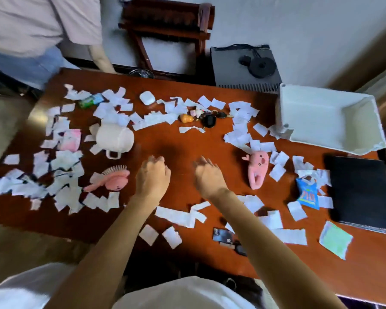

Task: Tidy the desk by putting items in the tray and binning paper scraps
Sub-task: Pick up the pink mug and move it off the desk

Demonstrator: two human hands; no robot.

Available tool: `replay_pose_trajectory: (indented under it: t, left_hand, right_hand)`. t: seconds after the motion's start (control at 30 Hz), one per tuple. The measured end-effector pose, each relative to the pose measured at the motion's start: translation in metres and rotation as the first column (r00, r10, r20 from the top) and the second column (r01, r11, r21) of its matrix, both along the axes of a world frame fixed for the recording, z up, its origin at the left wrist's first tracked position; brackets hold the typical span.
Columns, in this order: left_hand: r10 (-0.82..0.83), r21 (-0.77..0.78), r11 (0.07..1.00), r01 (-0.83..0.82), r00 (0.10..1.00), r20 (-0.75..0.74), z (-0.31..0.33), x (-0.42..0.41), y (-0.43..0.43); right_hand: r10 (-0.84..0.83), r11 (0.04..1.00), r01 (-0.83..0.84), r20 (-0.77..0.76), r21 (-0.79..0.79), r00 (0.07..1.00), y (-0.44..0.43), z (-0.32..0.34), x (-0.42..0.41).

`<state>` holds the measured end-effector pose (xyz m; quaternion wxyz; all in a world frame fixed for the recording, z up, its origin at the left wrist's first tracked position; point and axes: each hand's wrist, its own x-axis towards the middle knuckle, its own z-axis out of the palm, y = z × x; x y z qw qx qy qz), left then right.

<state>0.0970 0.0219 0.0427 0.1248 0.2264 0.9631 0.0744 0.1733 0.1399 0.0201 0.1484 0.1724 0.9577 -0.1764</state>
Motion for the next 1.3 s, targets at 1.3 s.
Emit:
replay_pose_trajectory:
  t: [1.3]
  left_hand:
    - [-0.392,0.392,0.820,0.416,0.909,-0.143,-0.049,-0.157,-0.100]
  right_hand:
    - [-0.557,0.754,0.471,-0.065,-0.459,0.828,-0.095,-0.048,-0.141]
